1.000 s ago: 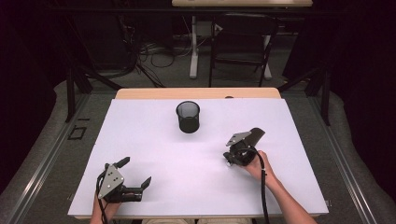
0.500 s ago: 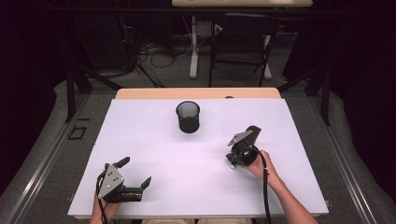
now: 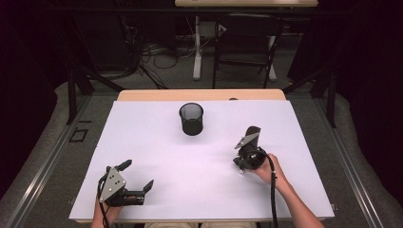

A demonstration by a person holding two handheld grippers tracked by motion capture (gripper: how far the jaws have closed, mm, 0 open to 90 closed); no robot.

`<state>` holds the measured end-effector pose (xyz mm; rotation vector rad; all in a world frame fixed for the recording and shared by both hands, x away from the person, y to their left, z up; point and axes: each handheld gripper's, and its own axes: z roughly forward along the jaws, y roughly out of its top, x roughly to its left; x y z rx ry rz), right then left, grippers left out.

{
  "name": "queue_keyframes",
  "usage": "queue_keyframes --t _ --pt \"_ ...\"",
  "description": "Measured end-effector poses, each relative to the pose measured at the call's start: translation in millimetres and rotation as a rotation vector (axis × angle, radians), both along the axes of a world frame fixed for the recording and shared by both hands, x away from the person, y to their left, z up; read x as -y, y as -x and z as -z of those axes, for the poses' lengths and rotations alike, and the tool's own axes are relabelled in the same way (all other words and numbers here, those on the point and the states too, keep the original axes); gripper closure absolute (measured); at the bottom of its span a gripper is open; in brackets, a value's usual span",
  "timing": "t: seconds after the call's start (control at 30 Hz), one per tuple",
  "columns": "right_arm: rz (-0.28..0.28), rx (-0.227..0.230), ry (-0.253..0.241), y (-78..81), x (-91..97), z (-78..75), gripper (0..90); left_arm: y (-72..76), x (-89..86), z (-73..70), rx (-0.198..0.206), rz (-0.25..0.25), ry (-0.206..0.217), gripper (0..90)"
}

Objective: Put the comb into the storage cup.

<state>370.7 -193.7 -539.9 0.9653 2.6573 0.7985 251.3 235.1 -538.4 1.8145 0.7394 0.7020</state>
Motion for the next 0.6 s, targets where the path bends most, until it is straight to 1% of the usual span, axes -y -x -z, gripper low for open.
queue_keyframes --t 0.17,0.27,0.5,0.6 --pt "0.008 -0.014 0.001 1.0 4.3 -1.1 90.0 0.1 -0.7 0.1 -0.002 -0.003 0.002 0.4" --pt "0.023 -0.028 0.002 2.6 9.7 -1.9 90.0 0.1 -0.6 0.0 0.000 -0.003 0.002 0.4" --pt "0.048 -0.039 -0.006 4.0 19.2 -2.1 90.0 0.1 -0.4 0.1 -0.001 -0.001 0.000 0.4" --pt "0.052 -0.041 0.000 3.9 21.8 -2.4 90.0 0.0 -0.4 0.1 -0.002 -0.003 0.001 0.4"
